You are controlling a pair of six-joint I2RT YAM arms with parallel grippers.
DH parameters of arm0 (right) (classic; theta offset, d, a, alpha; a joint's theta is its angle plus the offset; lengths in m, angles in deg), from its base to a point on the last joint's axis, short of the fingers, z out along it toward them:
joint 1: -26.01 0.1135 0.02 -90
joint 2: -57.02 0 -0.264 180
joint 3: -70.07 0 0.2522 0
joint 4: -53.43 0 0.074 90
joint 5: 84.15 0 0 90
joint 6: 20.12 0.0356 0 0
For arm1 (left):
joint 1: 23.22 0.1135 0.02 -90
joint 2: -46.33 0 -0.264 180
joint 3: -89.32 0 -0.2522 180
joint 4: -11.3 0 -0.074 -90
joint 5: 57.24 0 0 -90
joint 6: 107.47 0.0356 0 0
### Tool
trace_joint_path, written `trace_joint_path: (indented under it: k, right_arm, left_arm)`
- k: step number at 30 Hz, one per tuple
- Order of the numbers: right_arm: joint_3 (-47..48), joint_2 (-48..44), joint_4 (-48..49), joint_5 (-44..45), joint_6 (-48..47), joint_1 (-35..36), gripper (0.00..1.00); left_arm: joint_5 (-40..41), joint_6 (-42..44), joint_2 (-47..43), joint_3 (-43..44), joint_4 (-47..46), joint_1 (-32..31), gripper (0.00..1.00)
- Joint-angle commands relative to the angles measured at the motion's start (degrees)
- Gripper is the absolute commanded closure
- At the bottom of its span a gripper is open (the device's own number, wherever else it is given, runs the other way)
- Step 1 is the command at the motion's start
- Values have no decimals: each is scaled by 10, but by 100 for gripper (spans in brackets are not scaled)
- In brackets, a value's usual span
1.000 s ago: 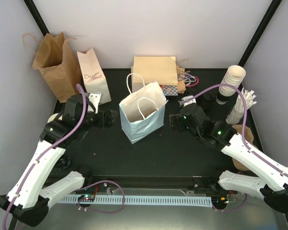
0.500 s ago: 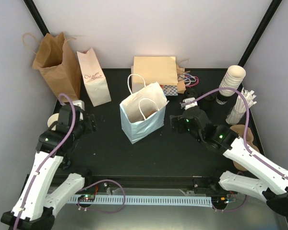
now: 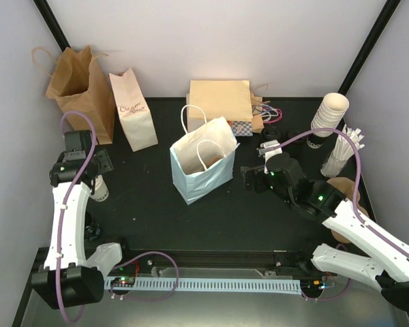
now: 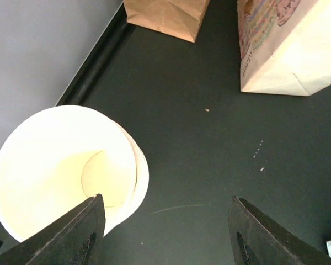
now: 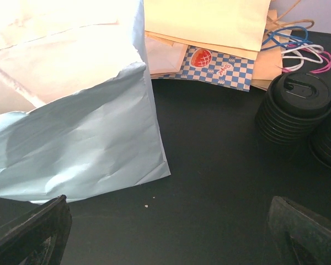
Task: Pack the takeout coffee
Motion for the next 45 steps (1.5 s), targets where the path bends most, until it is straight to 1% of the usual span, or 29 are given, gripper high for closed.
trace_joint_path:
  k: [1, 4, 8, 10, 12, 15, 17, 19, 22, 28, 31, 38, 40, 44, 45]
  right_arm:
    - [2, -21, -8, -9, -17, -3, 0]
    - [3, -23, -10, -8, -17, -3, 0]
    - [-5, -33, -8, -8, -15, -3, 0]
    - [-10, -40, -6, -6, -15, -3, 0]
    - [-15, -47, -5, -4, -15, -3, 0]
    - [-23, -56, 1, -6, -17, -3, 0]
    - [-24, -58, 2, -13, -23, -3, 0]
    - [-22, -57, 2, -20, -30, -4, 0]
    - [-19, -57, 1, -28, -35, -4, 0]
    - [-21, -57, 6, -46, -35, -4, 0]
    - [-21, -59, 7, -48, -35, -4, 0]
    - [-23, -64, 8, -48, -35, -4, 0]
    - [-23, -64, 8, -46, -35, -4, 0]
    - [-23, -64, 7, -43, -35, -4, 0]
    - [-24, -63, 7, -43, -35, -4, 0]
  left_arm:
    - [-6, 16, 24, 40, -23, 20, 37]
    - [21, 13, 58, 62, -5, 25, 37]
    - [7, 9, 93, 78, 13, 27, 37]
    - [6, 8, 103, 81, 16, 31, 40]
    - [9, 7, 112, 82, 16, 34, 40]
    - [4, 2, 128, 91, 27, 41, 52]
    - [5, 1, 136, 95, 32, 47, 61]
    - [4, -1, 139, 93, 34, 54, 67]
    - [-8, -2, 140, 86, 31, 65, 67]
    - [-5, -6, 129, 69, 26, 78, 63]
    - [-6, -8, 127, 62, 21, 81, 63]
    - [-38, -21, 132, 47, 14, 81, 68]
    - [-39, -24, 135, 42, 13, 82, 74]
    - [-31, -24, 142, 49, 18, 81, 97]
    - [-28, -26, 143, 52, 23, 81, 98]
